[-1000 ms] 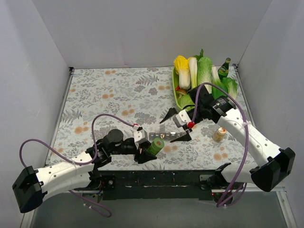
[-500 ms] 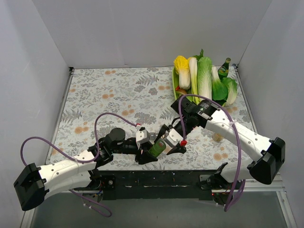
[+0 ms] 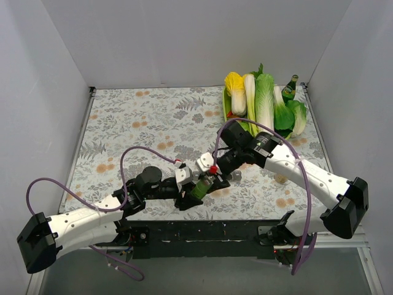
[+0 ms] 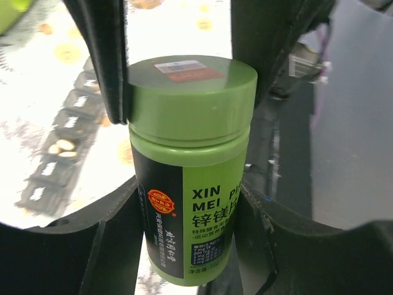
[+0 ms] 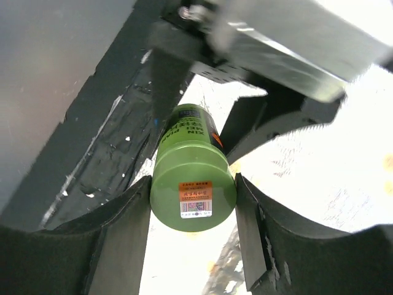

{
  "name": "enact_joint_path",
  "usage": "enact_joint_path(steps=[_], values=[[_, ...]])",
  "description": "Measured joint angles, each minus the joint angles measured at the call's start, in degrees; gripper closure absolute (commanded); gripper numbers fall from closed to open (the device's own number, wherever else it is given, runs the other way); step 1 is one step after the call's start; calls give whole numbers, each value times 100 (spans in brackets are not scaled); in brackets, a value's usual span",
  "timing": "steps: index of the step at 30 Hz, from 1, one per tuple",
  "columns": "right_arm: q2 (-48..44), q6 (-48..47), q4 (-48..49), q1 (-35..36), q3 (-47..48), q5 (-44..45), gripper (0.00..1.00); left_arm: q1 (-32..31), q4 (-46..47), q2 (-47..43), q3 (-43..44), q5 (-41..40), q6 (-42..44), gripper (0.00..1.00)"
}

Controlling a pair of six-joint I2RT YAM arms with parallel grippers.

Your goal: Sort the pills into containers

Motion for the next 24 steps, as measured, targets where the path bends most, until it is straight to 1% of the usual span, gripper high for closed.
enact_joint_path(steps=[2, 4, 7, 8, 9, 11, 12, 14, 16, 19, 21, 24], values=[[79, 973, 337, -13, -2, 251, 74, -9, -92, -33, 0, -424, 120, 100], [173, 2234, 861, -96, -136, 581, 74, -11, -197, -24, 0, -920, 260, 100], [339, 3720, 1563, -350, -417, 710, 73, -42, -251, 133, 0, -1604, 439, 100], [422, 4183, 1773, -461, -505, 702, 71, -50, -221, 227, 0, -1805, 494, 100], [511, 4601, 1965, -568, -575, 660, 58, -59, -175, 326, -2, -1974, 527, 100], [662, 5281, 2258, -734, -669, 560, 41, -70, -96, 463, -17, -2229, 568, 100], [713, 5482, 2330, -774, -682, 535, 27, -70, -46, 481, -48, -2280, 568, 100], [776, 5803, 2417, -811, -684, 476, 19, -70, 118, 466, -151, -2330, 568, 100], [785, 5888, 2299, -800, -682, 184, 14, -35, 398, 378, -236, -2308, 557, 100], [780, 5429, 2024, -855, -575, -256, 9, -22, 647, 103, -332, -2052, 492, 100], [769, 4494, 1650, -929, -337, -514, 6, -2, 726, -166, -420, -1764, 398, 100], [568, 2474, 855, -1108, 46, -798, 5, 2, 699, -485, -509, -1309, 278, 100]])
